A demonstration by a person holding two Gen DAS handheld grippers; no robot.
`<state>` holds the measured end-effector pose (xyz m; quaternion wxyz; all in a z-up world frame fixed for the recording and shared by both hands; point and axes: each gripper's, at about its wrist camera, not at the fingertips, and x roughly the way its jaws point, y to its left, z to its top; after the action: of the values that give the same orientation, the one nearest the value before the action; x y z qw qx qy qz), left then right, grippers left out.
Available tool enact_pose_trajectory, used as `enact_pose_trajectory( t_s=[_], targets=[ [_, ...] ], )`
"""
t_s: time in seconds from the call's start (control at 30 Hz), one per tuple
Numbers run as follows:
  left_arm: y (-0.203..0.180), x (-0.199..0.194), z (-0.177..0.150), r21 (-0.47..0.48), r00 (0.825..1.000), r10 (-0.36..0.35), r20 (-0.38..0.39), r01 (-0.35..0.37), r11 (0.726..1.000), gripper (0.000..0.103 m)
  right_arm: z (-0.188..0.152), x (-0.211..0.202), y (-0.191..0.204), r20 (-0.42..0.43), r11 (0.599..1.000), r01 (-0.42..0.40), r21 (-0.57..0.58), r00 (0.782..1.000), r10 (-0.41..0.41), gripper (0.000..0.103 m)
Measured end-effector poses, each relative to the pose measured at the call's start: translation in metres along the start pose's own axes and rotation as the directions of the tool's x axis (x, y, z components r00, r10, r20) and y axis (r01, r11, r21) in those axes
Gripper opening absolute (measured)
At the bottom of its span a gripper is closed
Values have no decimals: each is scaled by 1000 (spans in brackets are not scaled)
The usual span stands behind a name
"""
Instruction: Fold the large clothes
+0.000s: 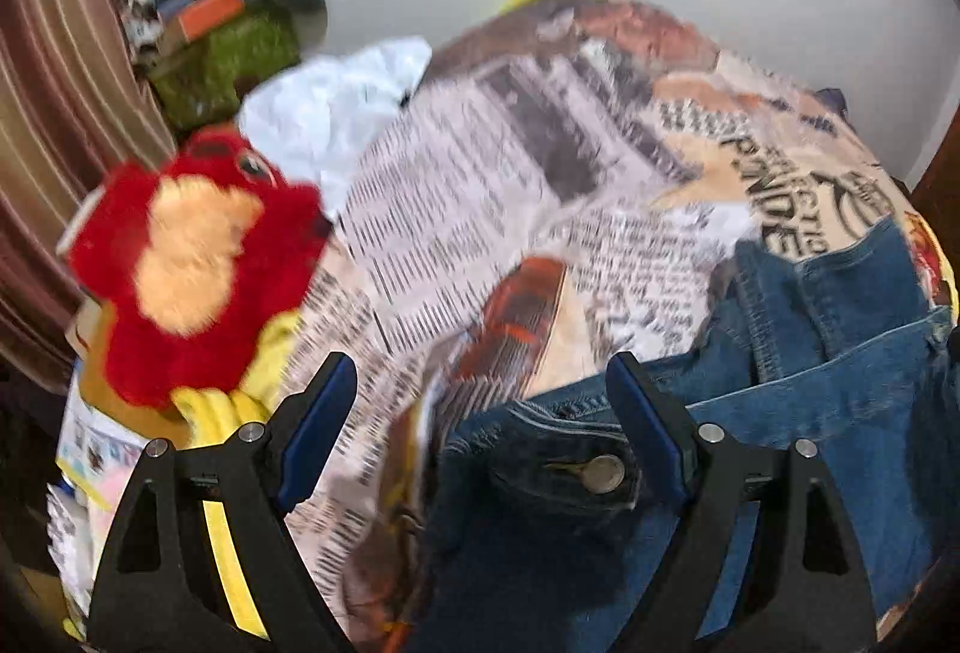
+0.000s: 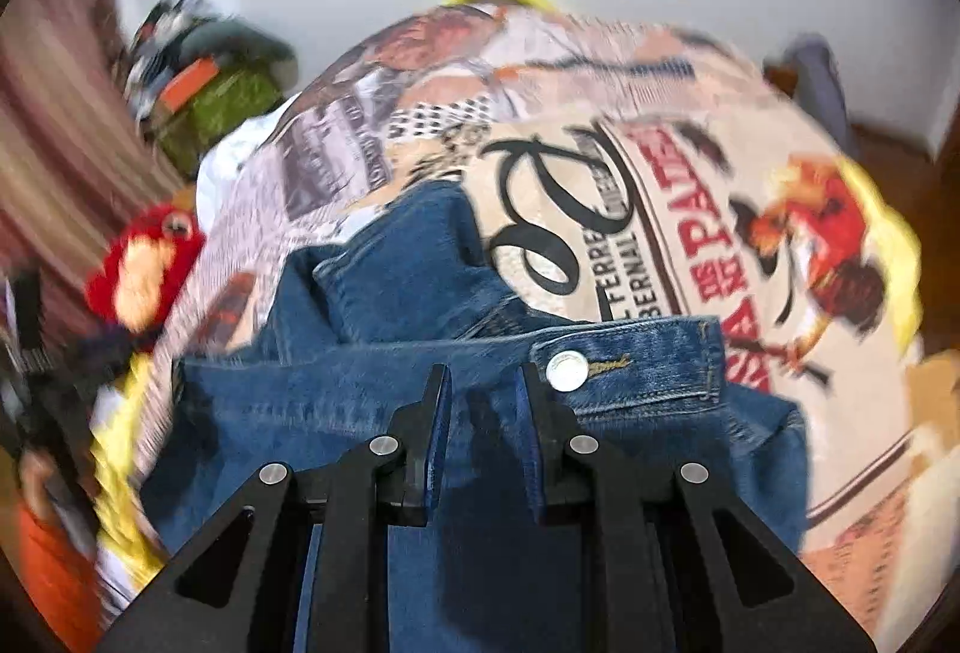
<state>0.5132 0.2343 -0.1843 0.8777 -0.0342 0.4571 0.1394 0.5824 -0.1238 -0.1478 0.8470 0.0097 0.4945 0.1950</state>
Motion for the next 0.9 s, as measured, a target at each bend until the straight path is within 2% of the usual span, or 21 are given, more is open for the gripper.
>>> enact_pose_trajectory(
  t_s=[0.07,0.13,0.27,0.4,0.6,0.7,0.8,0.9],
  targets=[
    [1,-17,1,17,999,-18,27,17,1000,85,-11,-16,19,32,995,17,-96,999,-14,17],
    [-5,-34,-8,53,997,-66,33,64,997,85,-23,-28,40,45,984,11,-177,999,-3,17],
    [-20,-53,-40,158,995,-100,25,95,983,85,-46,-35,76,8,967,-36,-252,999,39,17],
    [-37,-62,-76,225,992,-127,1,124,966,86,-71,-30,104,-35,949,-57,-311,998,49,17],
    [-57,-50,-117,255,986,-154,-65,166,953,86,-102,-3,127,-116,928,-50,-368,993,7,17],
    [-60,-28,-129,217,976,-173,-131,199,956,86,-112,15,127,-142,914,-1,-406,988,-62,17],
    [-59,-8,-138,190,972,-155,-174,188,964,86,-117,27,121,-135,895,17,-446,987,-86,17],
    [-54,3,-147,171,977,-139,-163,167,971,95,-122,25,117,-119,865,13,-502,989,-84,18]
  ],
)
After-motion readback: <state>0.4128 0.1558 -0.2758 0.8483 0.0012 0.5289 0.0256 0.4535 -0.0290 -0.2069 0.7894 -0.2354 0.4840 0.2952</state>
